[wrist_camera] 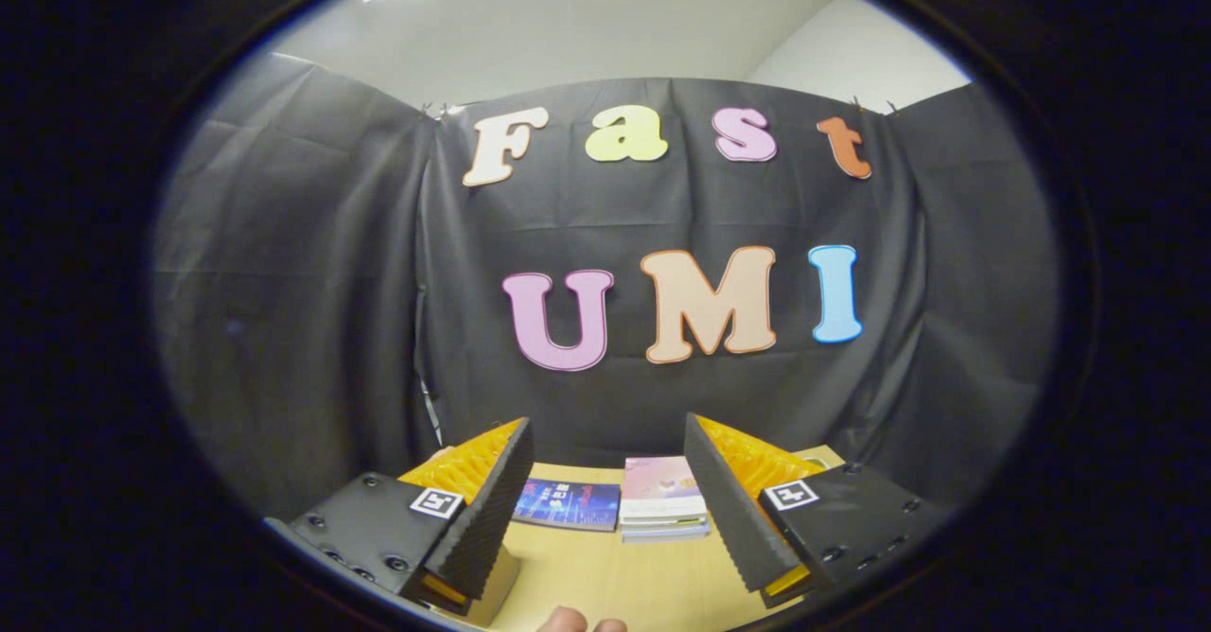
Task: Open the storage box then place both shoes into the box .Put the left shoe in first, then the right shoe, with the right side of both shoes facing outward in a uniform manner.
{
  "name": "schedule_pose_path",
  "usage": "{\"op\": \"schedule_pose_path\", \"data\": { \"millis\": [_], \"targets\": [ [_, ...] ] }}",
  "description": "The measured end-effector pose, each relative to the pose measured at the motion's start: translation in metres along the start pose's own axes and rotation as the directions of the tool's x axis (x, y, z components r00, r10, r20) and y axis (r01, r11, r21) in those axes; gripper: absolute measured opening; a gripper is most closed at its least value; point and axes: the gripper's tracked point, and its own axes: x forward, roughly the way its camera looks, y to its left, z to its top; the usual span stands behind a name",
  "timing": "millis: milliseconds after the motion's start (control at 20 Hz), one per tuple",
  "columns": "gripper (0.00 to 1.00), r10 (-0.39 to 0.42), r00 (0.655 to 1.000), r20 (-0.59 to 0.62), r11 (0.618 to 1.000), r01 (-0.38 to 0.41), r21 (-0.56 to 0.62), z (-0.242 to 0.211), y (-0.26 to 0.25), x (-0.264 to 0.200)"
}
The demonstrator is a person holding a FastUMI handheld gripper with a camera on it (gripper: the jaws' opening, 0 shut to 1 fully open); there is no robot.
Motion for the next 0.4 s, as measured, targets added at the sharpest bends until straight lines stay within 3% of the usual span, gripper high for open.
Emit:
{"op": "schedule_pose_path", "data": {
  "millis": [400],
  "targets": [
    [0.99,0.05,0.999,-0.002,0.999,-0.05,-0.019,-0.002,0.017,-0.034]
  ]
}}
